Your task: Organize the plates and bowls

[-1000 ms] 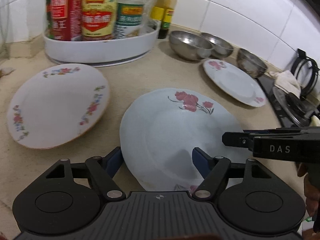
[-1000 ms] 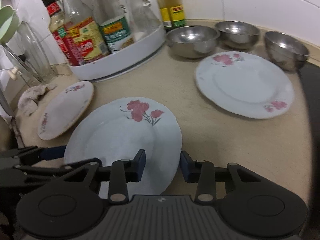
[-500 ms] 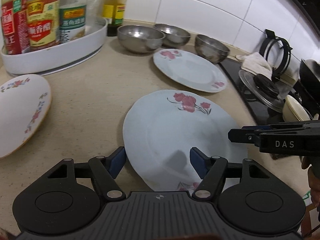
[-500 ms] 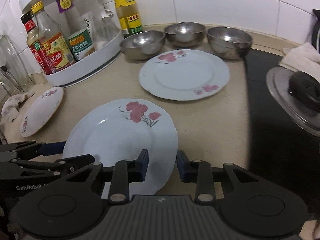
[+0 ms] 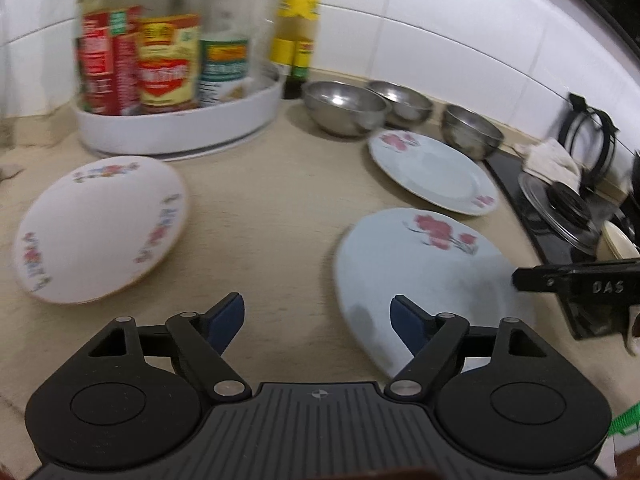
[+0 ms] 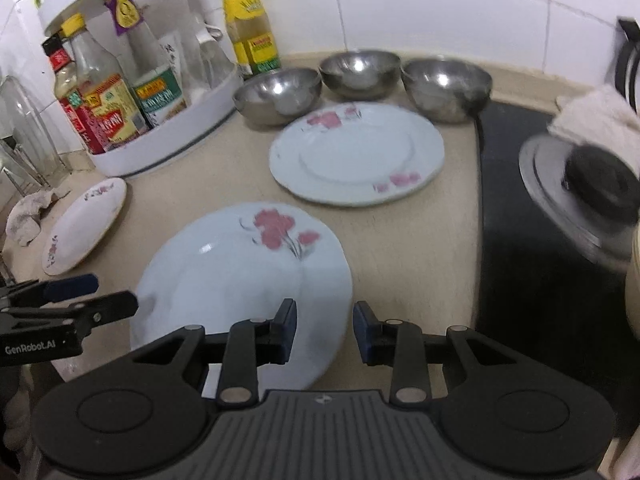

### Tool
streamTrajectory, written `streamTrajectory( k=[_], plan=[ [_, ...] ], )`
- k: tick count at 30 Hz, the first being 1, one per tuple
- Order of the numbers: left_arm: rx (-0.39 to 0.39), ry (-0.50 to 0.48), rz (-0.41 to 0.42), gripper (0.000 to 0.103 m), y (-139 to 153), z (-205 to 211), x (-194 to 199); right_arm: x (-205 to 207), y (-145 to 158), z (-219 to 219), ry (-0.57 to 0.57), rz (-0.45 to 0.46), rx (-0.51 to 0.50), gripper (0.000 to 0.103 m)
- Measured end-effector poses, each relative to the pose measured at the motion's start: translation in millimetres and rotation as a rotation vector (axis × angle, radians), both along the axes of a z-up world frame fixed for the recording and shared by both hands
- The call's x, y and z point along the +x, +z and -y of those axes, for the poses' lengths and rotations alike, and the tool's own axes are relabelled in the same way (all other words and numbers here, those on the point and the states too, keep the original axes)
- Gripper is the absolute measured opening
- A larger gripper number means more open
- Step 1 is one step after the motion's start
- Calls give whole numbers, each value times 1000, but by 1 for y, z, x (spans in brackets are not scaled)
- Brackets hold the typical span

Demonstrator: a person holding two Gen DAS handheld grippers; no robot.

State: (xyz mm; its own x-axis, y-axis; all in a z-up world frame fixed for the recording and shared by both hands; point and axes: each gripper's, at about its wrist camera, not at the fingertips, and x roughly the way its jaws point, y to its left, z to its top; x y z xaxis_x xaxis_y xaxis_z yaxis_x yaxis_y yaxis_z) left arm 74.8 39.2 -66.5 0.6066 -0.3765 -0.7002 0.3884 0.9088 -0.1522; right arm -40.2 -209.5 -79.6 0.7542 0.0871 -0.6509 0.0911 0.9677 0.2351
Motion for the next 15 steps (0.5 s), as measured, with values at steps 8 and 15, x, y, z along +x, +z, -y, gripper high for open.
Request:
streamTrajectory(
  k=[8, 15],
  plan=[
    [27, 138, 43, 91, 11, -42, 7, 24, 26, -36, 116, 55, -13, 34],
    [53, 264, 85, 95, 22, -86, 21, 66, 41, -94, 285, 100, 9, 38]
  ],
)
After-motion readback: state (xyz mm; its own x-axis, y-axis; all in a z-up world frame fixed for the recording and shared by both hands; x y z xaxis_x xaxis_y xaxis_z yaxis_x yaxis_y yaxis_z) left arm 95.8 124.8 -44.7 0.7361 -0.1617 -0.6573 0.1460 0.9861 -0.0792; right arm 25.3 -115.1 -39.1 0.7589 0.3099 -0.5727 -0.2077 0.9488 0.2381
